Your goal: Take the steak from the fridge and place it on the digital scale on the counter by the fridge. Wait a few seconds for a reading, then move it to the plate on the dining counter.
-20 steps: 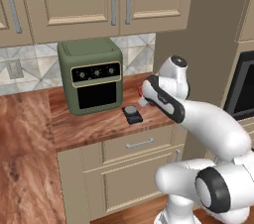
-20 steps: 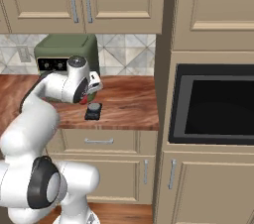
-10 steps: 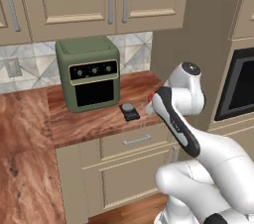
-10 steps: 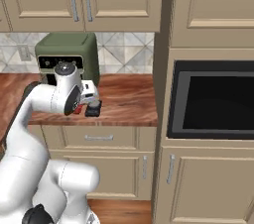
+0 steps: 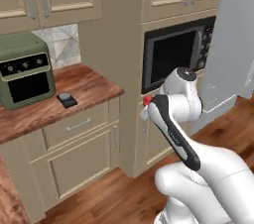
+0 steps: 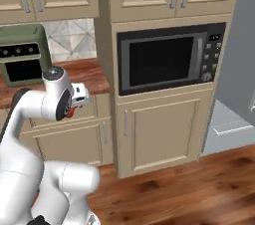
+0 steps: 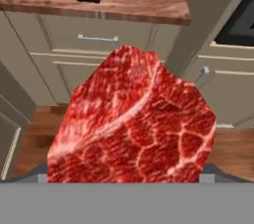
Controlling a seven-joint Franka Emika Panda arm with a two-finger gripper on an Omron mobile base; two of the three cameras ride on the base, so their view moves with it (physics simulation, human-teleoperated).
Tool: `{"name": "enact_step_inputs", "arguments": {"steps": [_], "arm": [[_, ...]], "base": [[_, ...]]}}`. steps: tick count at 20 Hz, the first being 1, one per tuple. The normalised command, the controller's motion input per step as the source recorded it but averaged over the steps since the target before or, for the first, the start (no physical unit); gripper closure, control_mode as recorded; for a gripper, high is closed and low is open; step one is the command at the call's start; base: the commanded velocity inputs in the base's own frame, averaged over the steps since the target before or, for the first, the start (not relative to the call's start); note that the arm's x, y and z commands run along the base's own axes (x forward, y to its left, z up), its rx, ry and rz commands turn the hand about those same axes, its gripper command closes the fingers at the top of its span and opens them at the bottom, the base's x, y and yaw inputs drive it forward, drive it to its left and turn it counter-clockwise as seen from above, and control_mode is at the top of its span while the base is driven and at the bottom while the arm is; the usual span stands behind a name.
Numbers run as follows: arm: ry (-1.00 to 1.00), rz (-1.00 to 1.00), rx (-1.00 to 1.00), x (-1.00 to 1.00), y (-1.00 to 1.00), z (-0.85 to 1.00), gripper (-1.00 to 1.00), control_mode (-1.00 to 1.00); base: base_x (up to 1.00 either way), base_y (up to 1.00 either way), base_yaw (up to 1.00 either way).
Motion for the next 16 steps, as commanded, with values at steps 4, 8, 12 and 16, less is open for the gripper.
{"name": "enact_step_inputs", "arguments": {"steps": [4,8,12,16], "arm": [[0.00,0.00,0.00,0.00,0.00,0.00,1.00,1.00],[0.00,0.00,0.00,0.00,0.00,0.00,1.00,1.00],[0.00,0.00,0.00,0.00,0.00,0.00,1.00,1.00],[0.00,0.00,0.00,0.00,0.00,0.00,1.00,1.00]], "base": [[-0.04,0.00,-0.98],[0.00,0.00,-1.00],[0.00,0.00,-0.99],[0.00,-0.04,-0.96]]}}
